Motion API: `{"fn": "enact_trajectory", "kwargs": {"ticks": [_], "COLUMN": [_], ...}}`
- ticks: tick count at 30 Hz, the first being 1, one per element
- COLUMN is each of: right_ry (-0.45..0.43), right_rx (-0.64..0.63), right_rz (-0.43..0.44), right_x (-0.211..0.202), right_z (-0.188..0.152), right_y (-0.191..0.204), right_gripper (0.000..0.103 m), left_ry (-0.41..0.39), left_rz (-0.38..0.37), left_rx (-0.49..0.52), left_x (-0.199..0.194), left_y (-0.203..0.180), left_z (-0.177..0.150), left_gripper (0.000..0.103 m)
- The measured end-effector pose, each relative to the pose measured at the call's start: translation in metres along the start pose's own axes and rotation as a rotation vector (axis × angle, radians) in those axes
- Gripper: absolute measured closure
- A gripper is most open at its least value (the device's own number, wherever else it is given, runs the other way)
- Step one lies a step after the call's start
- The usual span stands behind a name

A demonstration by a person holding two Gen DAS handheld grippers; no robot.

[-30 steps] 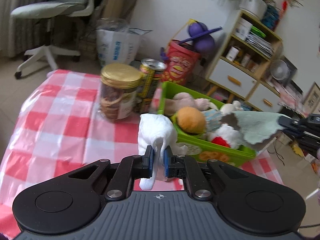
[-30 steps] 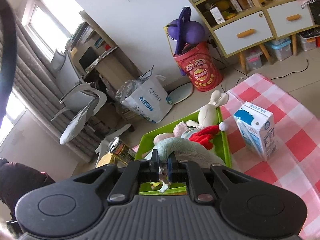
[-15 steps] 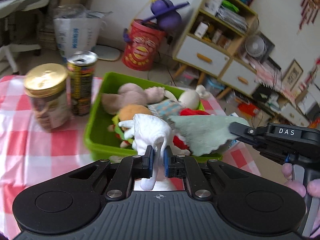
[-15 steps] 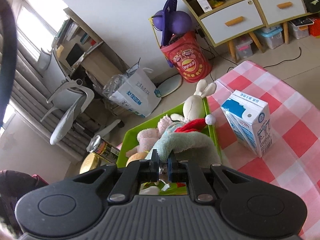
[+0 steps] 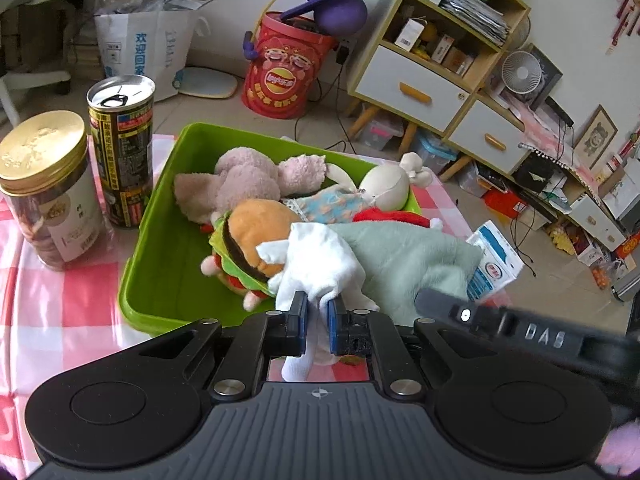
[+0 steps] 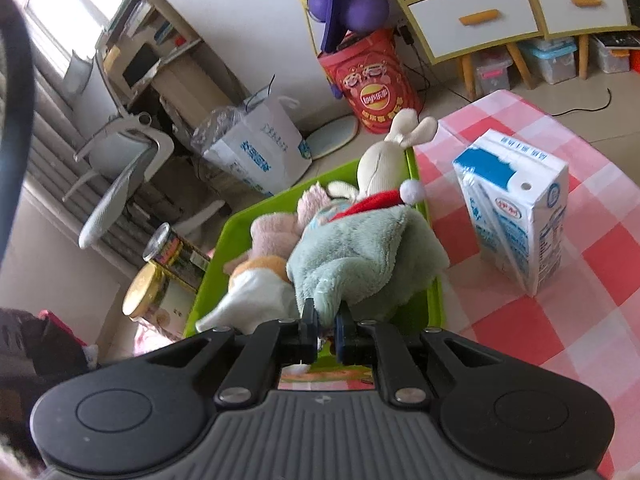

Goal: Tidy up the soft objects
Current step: 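Lay the white cloth and green towel into the green bin, open both tools, then withdraw both tools from the bin toward the white foam block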

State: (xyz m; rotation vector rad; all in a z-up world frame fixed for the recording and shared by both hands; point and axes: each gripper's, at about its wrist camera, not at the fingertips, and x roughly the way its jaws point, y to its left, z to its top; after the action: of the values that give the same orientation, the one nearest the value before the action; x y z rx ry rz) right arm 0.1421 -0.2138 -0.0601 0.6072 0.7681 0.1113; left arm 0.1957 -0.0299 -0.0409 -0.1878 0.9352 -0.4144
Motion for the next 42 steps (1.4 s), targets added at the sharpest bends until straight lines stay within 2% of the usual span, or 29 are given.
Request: {"fn": "enact_trajectory", "kwargs": {"ticks": [5, 9, 18, 23, 24, 26, 27, 29, 31, 33, 35, 42], "right_ry": [0.02, 0.029, 0.032, 0.038, 0.038, 0.036, 0.034, 0.029, 0.02, 0.018, 0.022, 0.036], "right_rx": [-0.014, -0.01, 0.004, 0.016, 0.017, 0.03, 0.039, 0.05, 0.049, 0.046, 0.044, -0.032], "right_rz": [-0.024, -0.033, -0.039, -0.039, -0.039, -0.032, -0.025, -0.018, -0.018, -0.021, -0.021, -0.018], "right_x": [0.005, 0.007, 0.012, 0.008, 0.006, 0.003, 0.001, -0.004, -0.009, -0.015, -0.02, -0.042], "right_z": [-0.004, -0.003, -0.003, -0.001, 0.0, 0.001, 0.002, 0.003, 0.004, 0.005, 0.006, 0.001], "right_y": [-0.002, -0.005, -0.008, -0.007, -0.007, -0.008, -0.009, -0.009, -0.009, -0.007, -0.006, 0.01], "right_gripper": [0.103, 0.103, 0.103, 0.101, 0.099, 0.088, 0.084, 0.068, 0.06, 0.058, 0.056, 0.045], "left_ry": [0.006, 0.038, 0.052, 0.04, 0.034, 0.028, 0.026, 0.016, -0.003, -0.014, -0.026, -0.032], "left_rz": [0.038, 0.12, 0.147, 0.135, 0.135, 0.133, 0.13, 0.118, 0.107, 0.103, 0.112, 0.189], "left_rx": [0.021, 0.059, 0.07, 0.069, 0.073, 0.072, 0.072, 0.072, 0.075, 0.085, 0.089, 0.077], "left_x": [0.007, 0.022, 0.036, 0.034, 0.032, 0.029, 0.027, 0.019, 0.009, 0.0, -0.012, -0.058], "left_y": [0.0, 0.001, 0.004, 0.002, 0.002, 0.001, 0.001, 0.001, 0.0, -0.003, -0.002, 0.015], "left_z": [0.006, 0.005, 0.0, -0.001, -0.001, -0.001, -0.001, -0.003, -0.005, -0.006, -0.009, -0.04], "left_gripper": [0.096, 0.096, 0.095, 0.088, 0.086, 0.069, 0.064, 0.045, 0.034, 0.031, 0.02, 0.012]}}
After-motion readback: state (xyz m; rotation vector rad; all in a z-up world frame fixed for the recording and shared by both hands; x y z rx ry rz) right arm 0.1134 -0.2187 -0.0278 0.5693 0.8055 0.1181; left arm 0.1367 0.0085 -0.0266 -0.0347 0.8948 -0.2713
